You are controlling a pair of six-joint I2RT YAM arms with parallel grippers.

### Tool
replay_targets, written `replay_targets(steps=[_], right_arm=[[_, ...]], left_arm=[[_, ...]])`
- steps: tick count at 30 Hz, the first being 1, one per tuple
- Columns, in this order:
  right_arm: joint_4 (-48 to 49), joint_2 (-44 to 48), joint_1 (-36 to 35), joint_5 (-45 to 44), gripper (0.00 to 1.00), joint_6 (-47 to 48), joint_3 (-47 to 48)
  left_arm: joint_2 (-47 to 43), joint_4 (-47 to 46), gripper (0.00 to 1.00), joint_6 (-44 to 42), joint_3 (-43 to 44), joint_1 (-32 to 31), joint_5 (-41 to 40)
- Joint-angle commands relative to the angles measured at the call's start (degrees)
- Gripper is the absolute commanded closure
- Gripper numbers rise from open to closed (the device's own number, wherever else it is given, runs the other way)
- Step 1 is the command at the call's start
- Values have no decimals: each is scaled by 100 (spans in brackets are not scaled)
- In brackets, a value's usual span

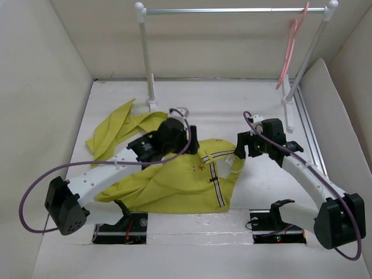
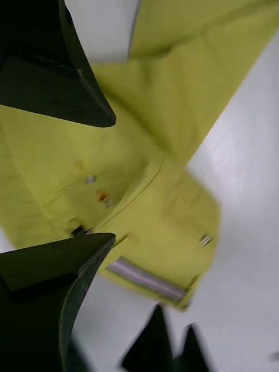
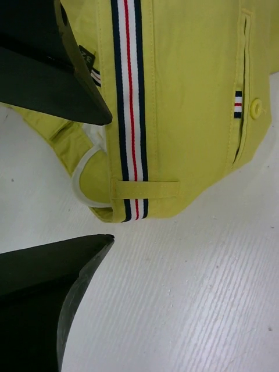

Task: Place the trousers on the hanger
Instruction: Flatten out the trousers at the center of the board.

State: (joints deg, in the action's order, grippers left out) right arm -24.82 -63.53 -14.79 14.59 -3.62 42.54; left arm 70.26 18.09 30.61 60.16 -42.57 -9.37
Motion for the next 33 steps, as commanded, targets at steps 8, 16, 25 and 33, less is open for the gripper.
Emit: replay_targets(steps=[8,16,25,33], right_arm=[[371,208,55,220,22,520,-386],[-258,198,-154,352,75,774,-53],[-367,1300,-2438,1303,34,1039,-282],[108,-124,-3558,1,19,512,-229]], left_arm=[[118,-473,19,-205,-804,-1815,1325],[1157,-377,24,163,-488,-2501,42],[-1689,519,55,2105,-1366,-1268,-1894],[-2192,1135,37,1694,-1972,1557,671]])
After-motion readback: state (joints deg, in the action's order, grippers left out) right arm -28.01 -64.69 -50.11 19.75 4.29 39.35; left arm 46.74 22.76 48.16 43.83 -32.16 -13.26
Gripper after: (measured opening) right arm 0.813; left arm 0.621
